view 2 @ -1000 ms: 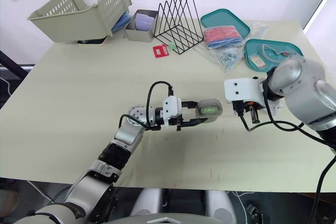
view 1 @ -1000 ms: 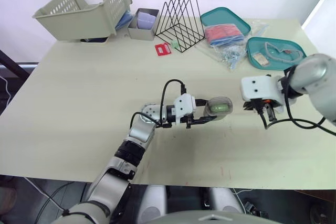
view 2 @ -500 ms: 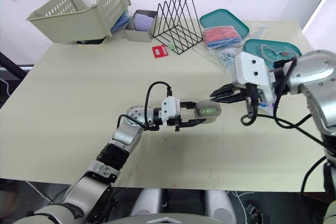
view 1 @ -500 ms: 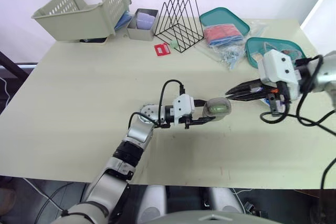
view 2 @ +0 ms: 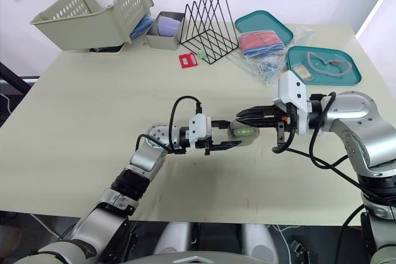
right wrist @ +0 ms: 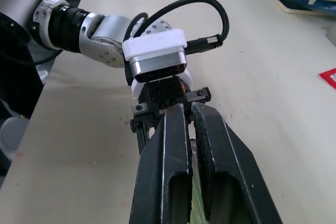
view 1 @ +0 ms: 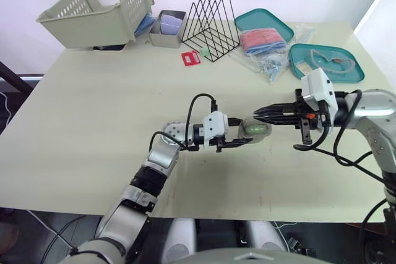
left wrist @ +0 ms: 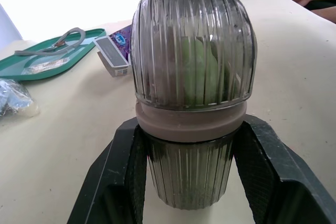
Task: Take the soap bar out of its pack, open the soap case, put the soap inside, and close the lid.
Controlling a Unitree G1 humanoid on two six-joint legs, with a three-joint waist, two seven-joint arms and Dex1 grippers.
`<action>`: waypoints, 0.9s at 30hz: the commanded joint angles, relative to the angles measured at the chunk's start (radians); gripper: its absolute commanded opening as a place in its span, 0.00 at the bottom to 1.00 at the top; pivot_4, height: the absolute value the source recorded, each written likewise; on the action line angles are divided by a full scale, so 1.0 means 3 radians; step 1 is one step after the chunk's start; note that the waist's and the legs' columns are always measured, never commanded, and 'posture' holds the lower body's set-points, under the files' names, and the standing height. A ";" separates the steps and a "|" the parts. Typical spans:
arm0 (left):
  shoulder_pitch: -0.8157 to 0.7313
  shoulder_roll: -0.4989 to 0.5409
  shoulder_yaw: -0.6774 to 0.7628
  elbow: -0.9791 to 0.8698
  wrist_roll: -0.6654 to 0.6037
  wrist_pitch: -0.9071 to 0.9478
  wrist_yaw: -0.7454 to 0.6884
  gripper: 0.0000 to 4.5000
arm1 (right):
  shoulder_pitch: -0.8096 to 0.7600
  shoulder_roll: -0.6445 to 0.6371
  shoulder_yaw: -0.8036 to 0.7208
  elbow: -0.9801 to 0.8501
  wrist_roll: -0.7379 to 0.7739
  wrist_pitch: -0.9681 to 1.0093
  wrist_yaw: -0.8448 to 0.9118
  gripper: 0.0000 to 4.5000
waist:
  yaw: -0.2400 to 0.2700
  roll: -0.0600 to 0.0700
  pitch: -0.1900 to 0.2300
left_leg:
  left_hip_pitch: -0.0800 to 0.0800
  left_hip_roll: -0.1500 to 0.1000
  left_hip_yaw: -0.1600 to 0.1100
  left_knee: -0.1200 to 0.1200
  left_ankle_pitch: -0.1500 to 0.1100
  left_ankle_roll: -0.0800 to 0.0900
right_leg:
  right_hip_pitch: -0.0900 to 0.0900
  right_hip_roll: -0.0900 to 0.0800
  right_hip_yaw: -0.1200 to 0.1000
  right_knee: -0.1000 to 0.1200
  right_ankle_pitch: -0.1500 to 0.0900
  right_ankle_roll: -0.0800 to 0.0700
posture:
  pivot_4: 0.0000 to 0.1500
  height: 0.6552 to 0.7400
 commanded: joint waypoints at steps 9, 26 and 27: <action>0.0105 0.0125 -0.0044 -0.0034 0.0066 0.0079 -0.0064 0.41 | 0.0024 0.0040 0.0155 0.0140 -0.0138 -0.0255 -0.0070 0.05 | 0.0000 0.0000 0.0000 | 0.0000 0.0000 0.0000 0.0000 0.0000 0.0000 | 0.0000 0.0000 0.0000 0.0000 0.0000 0.0000 | 1.00 1.00; 0.0116 0.0160 -0.0049 -0.0057 0.0066 0.0056 -0.0067 0.41 | 0.0165 0.0025 0.0424 0.0436 -0.0471 -0.0592 -0.0039 0.05 | -0.0001 -0.0001 -0.0001 | 0.0005 0.0001 0.0000 0.0000 0.0000 0.0000 | 0.0003 0.0001 0.0000 0.0000 0.0000 0.0001 | 1.00 1.00; 0.0116 0.0160 -0.0049 -0.0057 0.0067 0.0056 -0.0066 0.41 | 0.0175 0.0018 0.0432 0.0435 -0.0473 -0.0606 -0.0031 0.05 | -0.0001 -0.0001 -0.0001 | 0.0005 0.0001 0.0000 0.0000 0.0000 0.0000 | 0.0003 0.0001 0.0000 0.0001 0.0000 0.0001 | 1.00 1.00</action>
